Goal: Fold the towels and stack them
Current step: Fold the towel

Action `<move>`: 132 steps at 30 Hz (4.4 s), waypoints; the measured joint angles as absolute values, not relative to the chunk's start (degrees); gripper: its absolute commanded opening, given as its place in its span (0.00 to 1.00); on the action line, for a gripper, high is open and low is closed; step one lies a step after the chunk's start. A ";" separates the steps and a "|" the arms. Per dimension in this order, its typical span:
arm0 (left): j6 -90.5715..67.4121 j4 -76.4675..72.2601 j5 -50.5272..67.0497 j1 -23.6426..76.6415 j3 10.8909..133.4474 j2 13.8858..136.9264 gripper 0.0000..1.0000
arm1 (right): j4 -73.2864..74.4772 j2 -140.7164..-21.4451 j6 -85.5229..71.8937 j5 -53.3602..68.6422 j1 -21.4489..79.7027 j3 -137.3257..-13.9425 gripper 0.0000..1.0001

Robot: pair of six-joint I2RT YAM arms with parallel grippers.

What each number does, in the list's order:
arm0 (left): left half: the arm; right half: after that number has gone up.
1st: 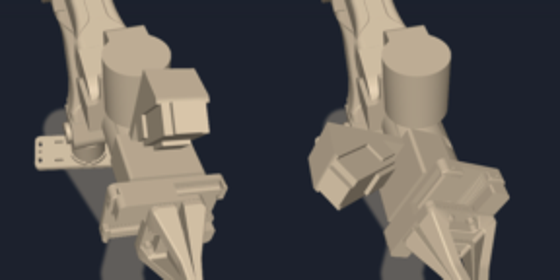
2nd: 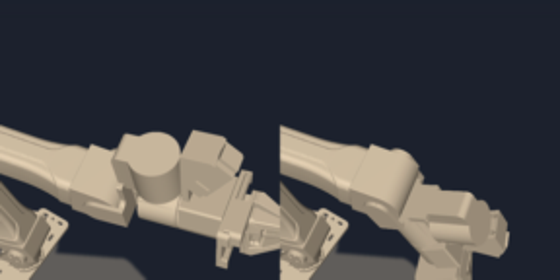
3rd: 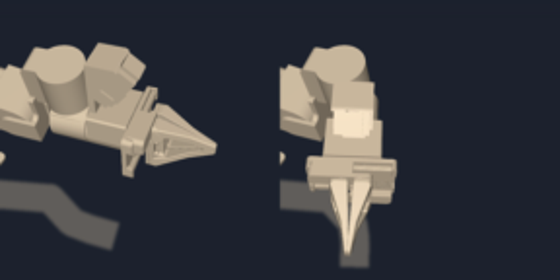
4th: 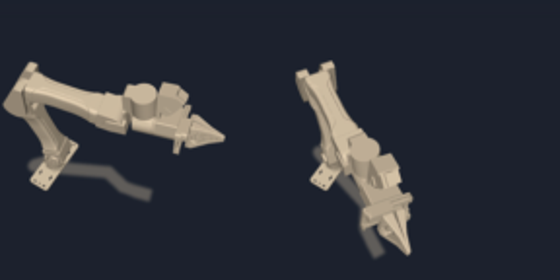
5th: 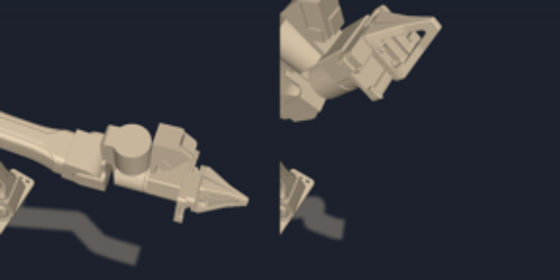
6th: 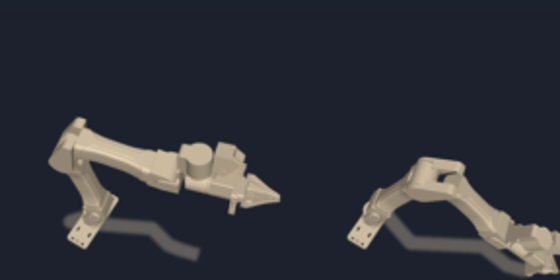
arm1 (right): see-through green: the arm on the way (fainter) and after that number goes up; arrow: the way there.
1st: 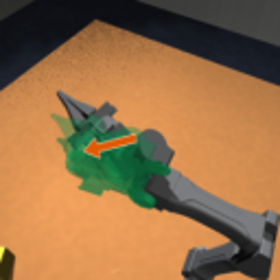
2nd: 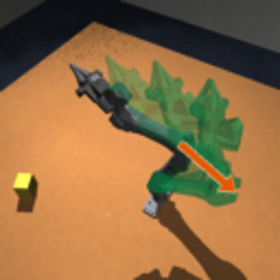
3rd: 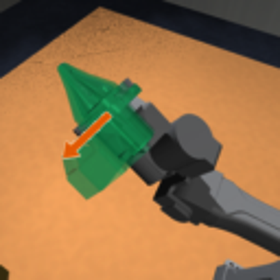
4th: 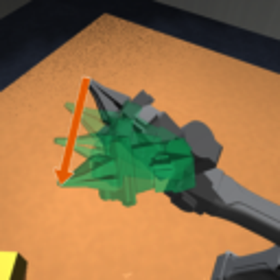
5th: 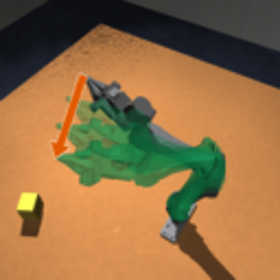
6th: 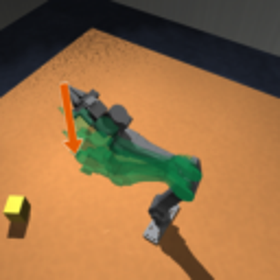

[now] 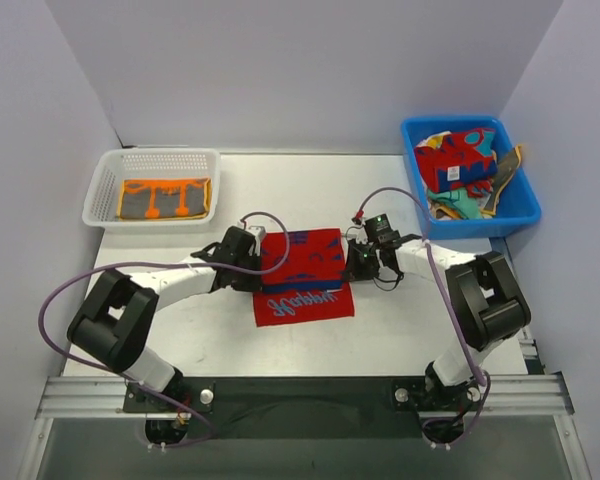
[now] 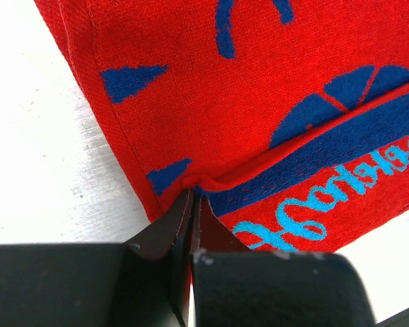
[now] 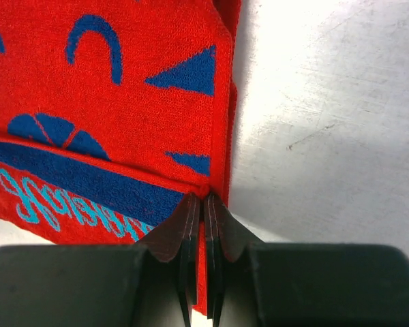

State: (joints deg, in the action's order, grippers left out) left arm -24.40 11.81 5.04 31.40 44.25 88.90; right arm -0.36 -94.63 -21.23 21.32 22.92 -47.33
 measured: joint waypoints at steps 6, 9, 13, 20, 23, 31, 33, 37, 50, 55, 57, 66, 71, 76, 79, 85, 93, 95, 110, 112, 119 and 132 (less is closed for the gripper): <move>-24.99 11.88 4.56 31.33 46.00 90.74 0.00 | 0.27 -96.31 -21.45 22.15 22.44 -49.06 0.00; -24.77 12.10 4.08 30.83 48.88 93.38 0.00 | 0.69 -97.23 -21.41 21.96 22.17 -50.22 0.00; -23.44 12.91 2.94 29.36 55.16 98.52 0.00 | 0.73 -99.81 -21.41 21.50 21.32 -53.36 0.00; -20.75 15.53 0.64 28.03 61.14 102.10 0.00 | 0.86 -101.16 -21.21 19.44 19.92 -56.42 0.00; -20.62 16.12 0.64 28.10 60.62 101.78 0.00 | 0.93 -101.10 -21.19 19.27 19.88 -56.77 0.00; -19.84 17.17 0.89 28.16 60.47 98.74 0.00 | 2.81 -98.56 -20.60 19.35 19.90 -57.30 0.00; -19.07 19.07 0.67 28.14 63.07 98.65 0.00 | 3.95 -97.03 -20.23 19.03 19.86 -58.50 0.00; -18.26 21.17 0.08 28.01 67.55 96.57 0.00 | 5.50 -93.03 -19.59 18.28 19.59 -61.14 0.00; -21.26 21.50 0.12 31.38 57.52 83.72 0.00 | 7.94 -83.92 -19.73 18.04 21.10 -56.21 0.00; -24.23 18.57 1.15 32.29 50.09 88.71 0.00 | 6.96 -89.54 -20.12 18.98 22.37 -53.17 0.00; -25.15 17.54 1.17 32.58 49.25 90.39 0.00 | 6.61 -92.20 -20.12 19.05 22.61 -52.40 0.00; -26.52 14.85 -0.73 33.85 45.91 87.07 0.42 | 5.87 -93.12 -19.70 19.27 22.59 -50.98 0.19; -27.14 16.80 -2.50 33.89 43.94 80.16 0.71 | 6.96 -89.25 -19.07 19.57 22.57 -48.86 0.35; -28.73 18.92 -3.22 34.98 40.88 65.63 0.74 | 10.09 -80.20 -17.54 21.19 22.98 -48.03 0.41; -29.82 19.46 -3.90 35.22 40.60 60.20 0.74 | 10.70 -75.59 -16.86 22.20 23.68 -48.25 0.41; -30.96 19.40 -4.12 35.29 41.69 65.82 0.59 | 11.29 -78.22 -17.08 22.33 24.51 -51.59 0.36; -31.55 16.47 -3.25 37.41 43.38 78.83 0.41 | 7.99 -87.46 -20.62 22.57 24.84 -50.70 0.27; -31.90 15.97 -2.94 37.54 43.07 81.23 0.39 | 7.42 -89.12 -21.26 23.16 24.67 -49.58 0.25; -36.84 15.33 0.73 38.98 34.41 75.07 0.53 | 8.25 -87.59 -24.45 29.26 21.74 -41.60 0.29; -37.39 16.56 0.32 39.03 34.22 71.85 0.53 | 8.45 -84.12 -25.41 28.99 21.80 -41.30 0.39; -37.52 10.98 -2.42 36.36 40.58 71.24 0.51 | -4.43 -79.35 -32.56 28.49 21.80 -46.81 0.68; -40.45 -14.41 1.37 28.25 53.80 99.90 0.20 | -40.34 -110.61 -48.31 22.35 26.00 -57.14 0.71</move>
State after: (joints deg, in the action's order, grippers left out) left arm -40.45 -14.41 1.37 28.25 53.80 99.90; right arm -40.34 -110.61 -48.31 22.35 26.00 -57.14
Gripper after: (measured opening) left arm 0.245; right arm 0.710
